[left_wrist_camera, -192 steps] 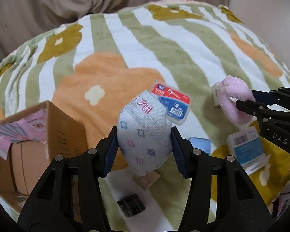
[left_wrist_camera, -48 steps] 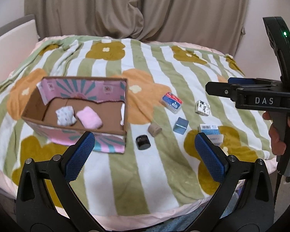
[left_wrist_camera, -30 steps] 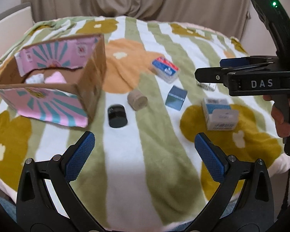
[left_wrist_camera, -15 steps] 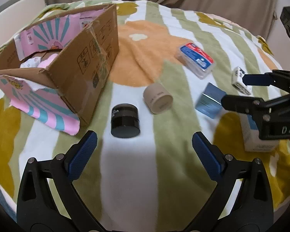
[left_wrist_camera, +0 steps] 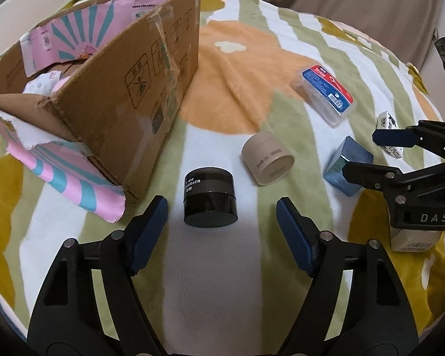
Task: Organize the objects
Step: 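Grasp the black jar with the left tool while the right grasps the blue cube box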
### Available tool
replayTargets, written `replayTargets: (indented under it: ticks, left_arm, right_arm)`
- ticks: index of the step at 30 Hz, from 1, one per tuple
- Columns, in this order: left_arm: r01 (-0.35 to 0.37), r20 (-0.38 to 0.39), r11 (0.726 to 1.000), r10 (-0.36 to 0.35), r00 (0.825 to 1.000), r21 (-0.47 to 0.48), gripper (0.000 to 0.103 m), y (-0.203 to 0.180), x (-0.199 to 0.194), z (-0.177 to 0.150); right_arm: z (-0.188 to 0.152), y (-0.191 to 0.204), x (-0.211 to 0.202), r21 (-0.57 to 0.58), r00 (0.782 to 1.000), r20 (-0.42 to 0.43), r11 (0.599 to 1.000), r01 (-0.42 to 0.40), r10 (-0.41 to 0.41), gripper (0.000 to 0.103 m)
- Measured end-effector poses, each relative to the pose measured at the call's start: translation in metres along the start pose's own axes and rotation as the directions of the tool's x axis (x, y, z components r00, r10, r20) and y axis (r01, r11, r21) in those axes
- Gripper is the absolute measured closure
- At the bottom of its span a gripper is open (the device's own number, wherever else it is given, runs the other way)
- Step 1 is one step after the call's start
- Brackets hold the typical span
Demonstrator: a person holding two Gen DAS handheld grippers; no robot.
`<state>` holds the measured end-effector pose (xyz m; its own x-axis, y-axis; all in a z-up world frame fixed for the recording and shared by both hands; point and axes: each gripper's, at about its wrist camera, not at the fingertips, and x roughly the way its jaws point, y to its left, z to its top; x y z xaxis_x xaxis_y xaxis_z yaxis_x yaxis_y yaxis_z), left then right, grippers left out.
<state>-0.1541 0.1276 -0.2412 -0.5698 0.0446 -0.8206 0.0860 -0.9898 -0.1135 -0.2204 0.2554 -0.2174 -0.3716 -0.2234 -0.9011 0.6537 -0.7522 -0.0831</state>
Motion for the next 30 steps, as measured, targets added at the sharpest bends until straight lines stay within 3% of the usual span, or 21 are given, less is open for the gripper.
replayTargets:
  ticks: [7,20,24,30]
  left_arm:
    - [-0.003,-0.013,1.0,0.003,1.0,-0.007,0.041,0.001,0.006,0.004]
    - [-0.002,-0.029,1.0,0.002,1.0,-0.019,0.07,0.005,0.012,0.007]
    - [0.014,-0.032,1.0,-0.015,0.999,-0.025,0.071,0.008,0.012,0.007]
    - [0.033,-0.031,0.999,-0.033,0.999,-0.012,0.071,0.009,0.009,0.009]
  right_arm:
    - [0.001,-0.002,0.003,0.023,0.999,-0.016,0.999,-0.031,0.032,0.042]
    - [0.002,0.009,0.006,0.017,0.997,-0.038,0.998,-0.059,0.06,0.054]
    - [0.003,0.013,0.009,0.016,0.998,-0.047,0.999,-0.045,0.045,0.063]
    - [0.004,0.011,0.009,0.053,0.998,-0.045,0.998,-0.044,0.047,0.064]
